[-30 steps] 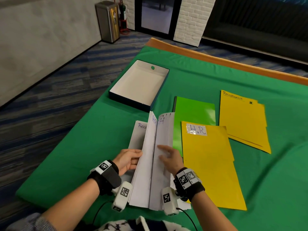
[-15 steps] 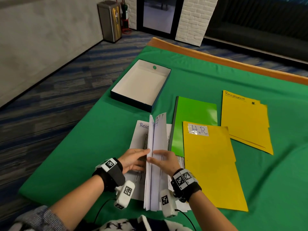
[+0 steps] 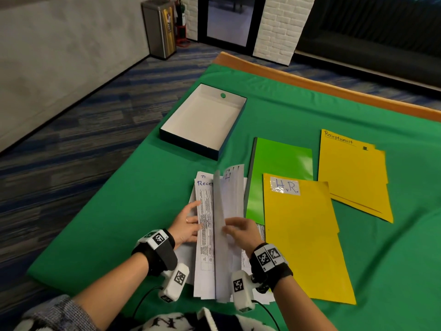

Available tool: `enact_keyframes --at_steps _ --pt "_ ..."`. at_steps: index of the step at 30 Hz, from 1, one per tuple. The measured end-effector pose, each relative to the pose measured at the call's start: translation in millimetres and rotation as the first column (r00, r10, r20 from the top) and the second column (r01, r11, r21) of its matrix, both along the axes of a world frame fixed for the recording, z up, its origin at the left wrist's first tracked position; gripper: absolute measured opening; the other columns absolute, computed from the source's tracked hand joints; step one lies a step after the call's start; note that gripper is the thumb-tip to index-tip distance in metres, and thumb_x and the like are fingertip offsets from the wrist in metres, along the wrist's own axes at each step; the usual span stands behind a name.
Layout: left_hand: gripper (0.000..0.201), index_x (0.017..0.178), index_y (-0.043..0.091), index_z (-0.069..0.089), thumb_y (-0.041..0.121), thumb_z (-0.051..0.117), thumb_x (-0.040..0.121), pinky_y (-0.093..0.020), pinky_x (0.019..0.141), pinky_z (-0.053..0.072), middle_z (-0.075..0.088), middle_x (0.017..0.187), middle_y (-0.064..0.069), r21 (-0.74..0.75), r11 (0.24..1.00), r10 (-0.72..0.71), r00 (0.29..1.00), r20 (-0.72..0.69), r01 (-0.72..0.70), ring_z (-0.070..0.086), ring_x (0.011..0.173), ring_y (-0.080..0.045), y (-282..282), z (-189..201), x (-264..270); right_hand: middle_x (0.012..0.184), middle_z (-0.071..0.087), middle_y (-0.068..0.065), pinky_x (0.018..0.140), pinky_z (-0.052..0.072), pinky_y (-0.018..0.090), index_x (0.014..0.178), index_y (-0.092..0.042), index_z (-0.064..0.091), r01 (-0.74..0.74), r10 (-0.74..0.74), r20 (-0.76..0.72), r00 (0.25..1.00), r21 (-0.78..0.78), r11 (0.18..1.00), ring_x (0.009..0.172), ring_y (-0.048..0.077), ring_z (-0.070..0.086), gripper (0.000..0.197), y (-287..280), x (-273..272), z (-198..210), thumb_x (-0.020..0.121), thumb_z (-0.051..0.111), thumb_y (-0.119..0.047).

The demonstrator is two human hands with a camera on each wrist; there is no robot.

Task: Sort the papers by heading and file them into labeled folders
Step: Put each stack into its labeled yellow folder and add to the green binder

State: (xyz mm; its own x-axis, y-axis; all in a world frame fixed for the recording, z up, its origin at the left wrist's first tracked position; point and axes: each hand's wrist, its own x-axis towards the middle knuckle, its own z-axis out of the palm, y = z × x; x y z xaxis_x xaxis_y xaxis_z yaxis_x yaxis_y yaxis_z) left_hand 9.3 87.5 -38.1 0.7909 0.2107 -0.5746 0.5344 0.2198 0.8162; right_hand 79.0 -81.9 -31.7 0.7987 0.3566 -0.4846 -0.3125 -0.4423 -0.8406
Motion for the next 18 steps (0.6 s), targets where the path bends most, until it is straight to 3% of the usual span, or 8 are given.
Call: enact_keyframes --at_steps 3,7,9,10,12,14,16,18 --pt "0.046 0.106 0.020 0.064 -0.013 0.039 0.088 -0.039 0.082 0.053 0.057 0.110 -0.006 0.080 0.996 -0.024 0.999 -0.046 0.028 0.060 0.094 -0.025 3 -2 -4 0.080 0.066 0.001 0.061 0.047 0.022 0.076 -0.019 0.065 0.047 -0.047 0.012 0.999 -0.032 0.998 0.074 0.014 0.061 0.012 -7 3 -10 0.079 0.072 -0.010" --pt "0.031 0.097 0.022 0.066 -0.002 0.047 0.091 -0.038 0.078 0.056 0.060 0.109 -0.004 0.126 0.991 -0.029 0.998 -0.053 0.035 0.062 0.096 -0.022 5 -3 -5 0.074 0.065 0.002 0.069 0.047 0.024 0.069 -0.017 0.064 0.075 -0.074 0.034 0.997 -0.046 0.996 0.072 0.016 0.060 0.014 -10 4 -17 0.077 0.075 -0.010" --pt "0.026 0.093 0.025 0.067 0.004 0.053 0.091 -0.036 0.067 0.053 0.061 0.095 -0.003 0.178 0.983 -0.038 0.998 -0.042 0.045 0.057 0.079 -0.020 5 -4 -4 0.069 0.064 0.001 0.068 0.046 0.024 0.065 -0.017 0.063 0.082 -0.080 0.039 0.996 -0.054 0.995 0.066 0.013 0.058 0.018 -10 4 -18 0.076 0.076 -0.009" --pt "0.024 0.092 0.026 0.068 0.006 0.055 0.090 -0.029 0.058 0.047 0.060 0.088 -0.003 0.220 0.974 -0.052 0.998 -0.042 0.060 0.049 0.069 -0.018 5 -6 -3 0.068 0.064 0.000 0.067 0.046 0.024 0.064 -0.016 0.063 0.084 -0.082 0.040 0.996 -0.057 0.995 0.064 0.012 0.057 0.019 -10 4 -18 0.075 0.076 -0.009" --pt "0.021 0.100 0.021 0.070 0.008 0.057 0.089 -0.022 0.052 0.039 0.058 0.081 -0.006 0.289 0.952 -0.094 0.995 -0.031 0.099 0.043 0.062 -0.017 4 -6 -1 0.066 0.063 0.000 0.066 0.045 0.023 0.062 -0.017 0.062 0.092 -0.089 0.050 0.995 -0.066 0.994 0.061 0.011 0.055 0.020 -10 4 -18 0.075 0.076 -0.009" --pt "0.022 0.107 0.011 0.068 0.006 0.058 0.088 -0.020 0.068 0.046 0.063 0.095 -0.006 0.355 0.926 -0.137 0.991 0.005 0.126 0.055 0.081 -0.017 1 -6 3 0.065 0.062 -0.001 0.065 0.045 0.023 0.061 -0.017 0.062 0.104 -0.099 0.059 0.993 -0.073 0.992 0.060 0.011 0.054 0.021 -11 4 -19 0.074 0.077 -0.010" --pt "0.021 0.107 0.009 0.069 0.010 0.061 0.087 -0.019 0.089 0.041 0.065 0.110 -0.003 0.412 0.900 -0.170 0.985 0.036 0.140 0.057 0.105 -0.014 -2 -5 6 0.065 0.063 -0.001 0.063 0.044 0.022 0.062 -0.016 0.063 0.103 -0.099 0.059 0.993 -0.067 0.992 0.060 0.011 0.055 0.019 -11 4 -19 0.074 0.078 -0.011" --pt "0.021 0.102 0.013 0.071 0.025 0.065 0.086 -0.021 0.092 0.040 0.067 0.109 0.000 0.447 0.880 -0.192 0.981 0.027 0.160 0.058 0.107 -0.012 -7 -2 9 0.065 0.065 -0.001 0.061 0.045 0.022 0.063 -0.016 0.065 0.089 -0.085 0.056 0.995 -0.056 0.994 0.059 0.011 0.056 0.017 -12 4 -17 0.072 0.079 -0.014"
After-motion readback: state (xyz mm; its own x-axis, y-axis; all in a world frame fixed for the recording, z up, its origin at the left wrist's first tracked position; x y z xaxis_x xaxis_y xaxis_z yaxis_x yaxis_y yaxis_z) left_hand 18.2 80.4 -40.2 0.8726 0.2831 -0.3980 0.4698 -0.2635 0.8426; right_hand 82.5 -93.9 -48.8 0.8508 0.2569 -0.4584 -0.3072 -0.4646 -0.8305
